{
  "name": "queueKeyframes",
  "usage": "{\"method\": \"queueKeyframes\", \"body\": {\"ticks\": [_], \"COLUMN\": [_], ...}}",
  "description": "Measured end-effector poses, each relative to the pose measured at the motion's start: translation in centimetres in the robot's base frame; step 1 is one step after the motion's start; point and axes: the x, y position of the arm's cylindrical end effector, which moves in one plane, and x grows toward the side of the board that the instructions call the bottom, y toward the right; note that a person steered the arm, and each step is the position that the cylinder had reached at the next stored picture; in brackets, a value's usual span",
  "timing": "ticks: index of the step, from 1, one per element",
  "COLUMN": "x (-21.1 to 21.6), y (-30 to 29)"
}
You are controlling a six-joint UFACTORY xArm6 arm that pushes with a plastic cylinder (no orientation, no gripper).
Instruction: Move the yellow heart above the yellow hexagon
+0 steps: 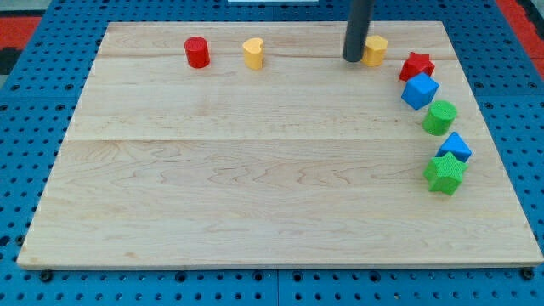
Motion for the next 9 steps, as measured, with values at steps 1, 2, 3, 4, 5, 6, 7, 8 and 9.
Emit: {"method": "queueKeyframes", "body": {"ticks": [1,2,3,4,5,6,7,8,9], "x": [-1.2,-1.3,-1.3,-0.7,4.2,5.3,1.5,-0.8,-2.4], "y": [2.8,3.2,4.1,0.9,-8.8,-21.6,-22.8,-16.9,-11.7]}}
